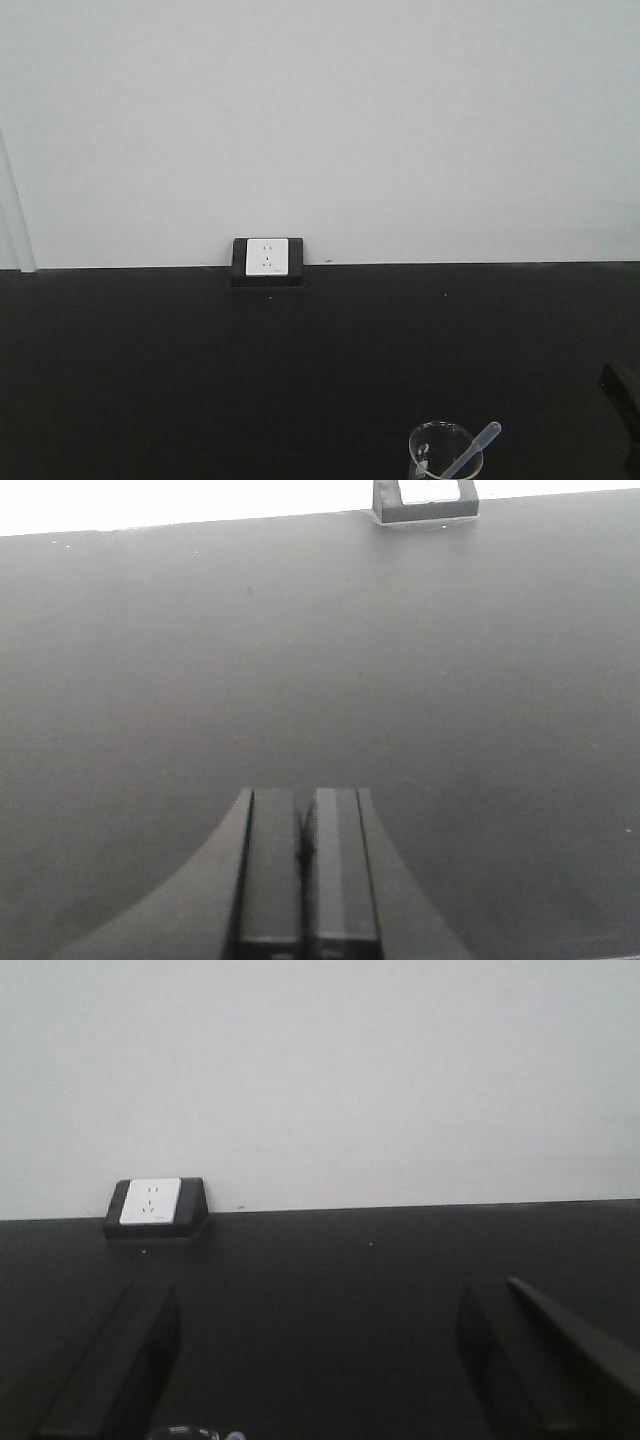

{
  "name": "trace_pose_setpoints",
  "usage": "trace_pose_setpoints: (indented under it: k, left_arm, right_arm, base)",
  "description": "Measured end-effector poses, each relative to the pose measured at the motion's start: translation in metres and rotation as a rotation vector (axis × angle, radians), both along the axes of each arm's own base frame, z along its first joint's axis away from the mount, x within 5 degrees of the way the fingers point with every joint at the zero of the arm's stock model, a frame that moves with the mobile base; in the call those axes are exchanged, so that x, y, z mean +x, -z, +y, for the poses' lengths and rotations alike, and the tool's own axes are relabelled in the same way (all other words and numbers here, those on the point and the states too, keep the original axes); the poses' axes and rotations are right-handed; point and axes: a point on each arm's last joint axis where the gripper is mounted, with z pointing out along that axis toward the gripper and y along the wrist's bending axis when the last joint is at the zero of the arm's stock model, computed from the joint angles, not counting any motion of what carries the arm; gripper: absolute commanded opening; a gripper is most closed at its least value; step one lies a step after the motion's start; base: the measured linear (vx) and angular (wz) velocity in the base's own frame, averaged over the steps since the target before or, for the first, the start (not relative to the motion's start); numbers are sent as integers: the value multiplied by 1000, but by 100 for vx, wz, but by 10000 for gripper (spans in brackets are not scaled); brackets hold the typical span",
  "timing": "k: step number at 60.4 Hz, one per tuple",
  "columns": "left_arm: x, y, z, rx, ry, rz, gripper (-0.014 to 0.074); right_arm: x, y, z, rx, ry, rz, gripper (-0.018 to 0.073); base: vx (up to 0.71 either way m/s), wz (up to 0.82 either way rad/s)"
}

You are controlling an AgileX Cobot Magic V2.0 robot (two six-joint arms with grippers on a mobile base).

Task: Grab transparent chemical and place on left bench
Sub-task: 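Move the right gripper toward the transparent dropper in the glass beaker, then close the right gripper on the dropper bulb above the beaker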

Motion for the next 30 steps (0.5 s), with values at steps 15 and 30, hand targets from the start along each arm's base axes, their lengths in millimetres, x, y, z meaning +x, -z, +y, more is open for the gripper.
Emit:
trace_pose_setpoints:
  k: [15, 30]
  left_arm:
    - [0, 0, 0, 0, 0, 0, -3]
    - [0, 0, 0, 0, 0, 0, -3]
  right_arm:
    - [21, 12, 2, 265, 12, 53, 654]
    - [66, 52, 18, 394, -100, 118, 592]
  base:
    - [0, 0]
    - [0, 0]
